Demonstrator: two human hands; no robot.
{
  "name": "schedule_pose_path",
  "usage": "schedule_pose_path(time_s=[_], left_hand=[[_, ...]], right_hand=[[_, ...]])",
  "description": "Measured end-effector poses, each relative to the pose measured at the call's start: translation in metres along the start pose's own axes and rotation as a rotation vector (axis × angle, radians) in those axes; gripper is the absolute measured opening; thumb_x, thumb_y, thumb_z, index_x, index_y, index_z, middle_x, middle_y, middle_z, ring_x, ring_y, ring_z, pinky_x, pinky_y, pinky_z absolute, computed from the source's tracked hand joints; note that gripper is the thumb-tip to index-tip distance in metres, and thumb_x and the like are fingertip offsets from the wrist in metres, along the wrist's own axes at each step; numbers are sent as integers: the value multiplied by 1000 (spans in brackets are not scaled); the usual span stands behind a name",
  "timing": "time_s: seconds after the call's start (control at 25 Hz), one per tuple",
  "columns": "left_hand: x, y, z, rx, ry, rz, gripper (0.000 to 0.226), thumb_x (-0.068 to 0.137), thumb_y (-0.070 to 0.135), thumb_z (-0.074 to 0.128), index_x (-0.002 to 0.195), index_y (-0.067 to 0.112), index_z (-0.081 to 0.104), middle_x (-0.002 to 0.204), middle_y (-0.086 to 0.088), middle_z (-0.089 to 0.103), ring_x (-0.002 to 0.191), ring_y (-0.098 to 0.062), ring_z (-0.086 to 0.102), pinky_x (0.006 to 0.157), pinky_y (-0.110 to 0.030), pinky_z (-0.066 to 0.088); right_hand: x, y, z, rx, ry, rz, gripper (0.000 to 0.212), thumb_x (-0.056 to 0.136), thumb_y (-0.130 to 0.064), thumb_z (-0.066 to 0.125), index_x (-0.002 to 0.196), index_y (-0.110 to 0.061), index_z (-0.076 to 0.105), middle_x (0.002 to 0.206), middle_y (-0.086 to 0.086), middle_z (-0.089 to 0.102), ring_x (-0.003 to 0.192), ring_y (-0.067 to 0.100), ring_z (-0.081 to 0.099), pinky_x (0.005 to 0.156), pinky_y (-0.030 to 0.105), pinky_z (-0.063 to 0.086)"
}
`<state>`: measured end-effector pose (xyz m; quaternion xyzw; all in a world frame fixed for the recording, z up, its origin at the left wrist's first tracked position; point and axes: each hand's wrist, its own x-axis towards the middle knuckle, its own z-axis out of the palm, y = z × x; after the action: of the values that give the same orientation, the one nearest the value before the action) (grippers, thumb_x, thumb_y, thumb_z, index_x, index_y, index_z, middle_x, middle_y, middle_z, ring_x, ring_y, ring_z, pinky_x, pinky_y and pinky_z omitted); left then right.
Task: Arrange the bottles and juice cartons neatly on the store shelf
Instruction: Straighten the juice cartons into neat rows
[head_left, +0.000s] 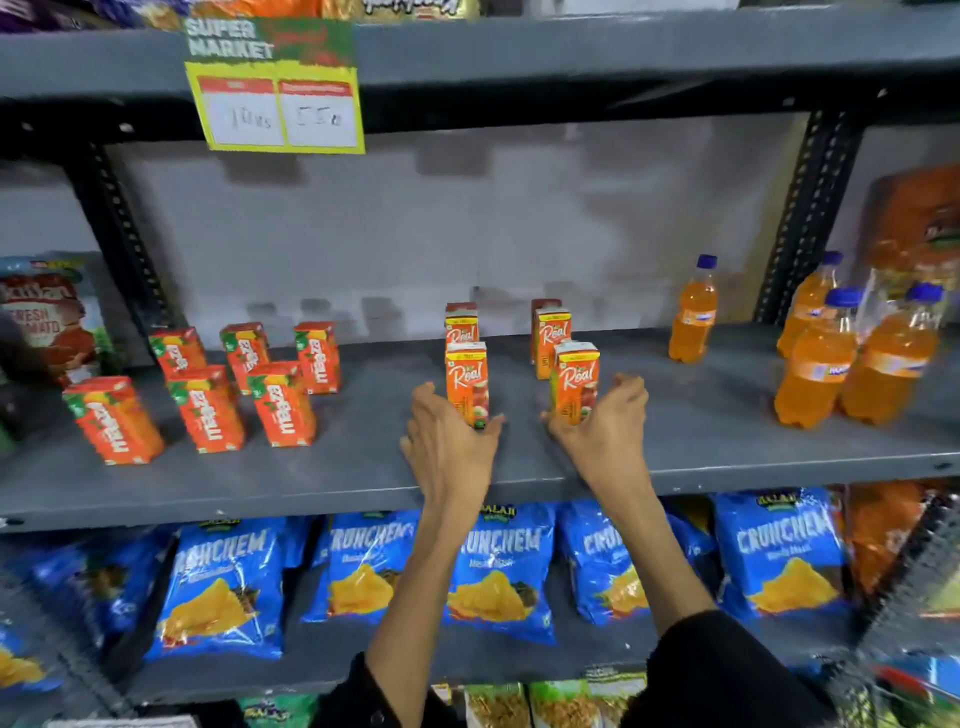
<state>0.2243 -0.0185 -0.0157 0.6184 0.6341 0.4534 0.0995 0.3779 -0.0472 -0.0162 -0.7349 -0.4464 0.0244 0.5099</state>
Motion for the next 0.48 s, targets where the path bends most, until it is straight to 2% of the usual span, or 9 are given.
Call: schedule_pose_path(time_s=[0.08,0.2,0.32,0.48], left_hand=[[5,4,1,52,0,-6,85,71,53,82,129,6,42,119,-18,70,111,-40,67,94,-50,52],[4,1,2,54,20,4,64,75,50,79,116,11,51,110,-15,74,105,-39,69,90,-49,53],[0,0,2,37,42,2,54,78,49,78,112,13,55,109,-12,74,104,-38,68,91,-49,52],[-2,0,1,40,60,22,54,78,49,79,112,14,55,110,-10,73,104,-36,69,92,-50,54]], right_hand=[[4,2,2,-34,-30,-11,88,61,-35,90,122,3,39,123,26,52,117,45,51,100,54,45],[3,3,2,-70,-31,-11,71,67,-33,84,114,-2,41,116,26,58,109,48,56,94,54,48],[0,-4,2,-102,-5,-11,72,67,-38,84,113,-3,41,117,24,60,108,46,58,92,53,48],[-4,-5,3,-177,-4,-56,73,71,-46,82,115,-6,40,117,22,61,109,44,60,91,53,50]])
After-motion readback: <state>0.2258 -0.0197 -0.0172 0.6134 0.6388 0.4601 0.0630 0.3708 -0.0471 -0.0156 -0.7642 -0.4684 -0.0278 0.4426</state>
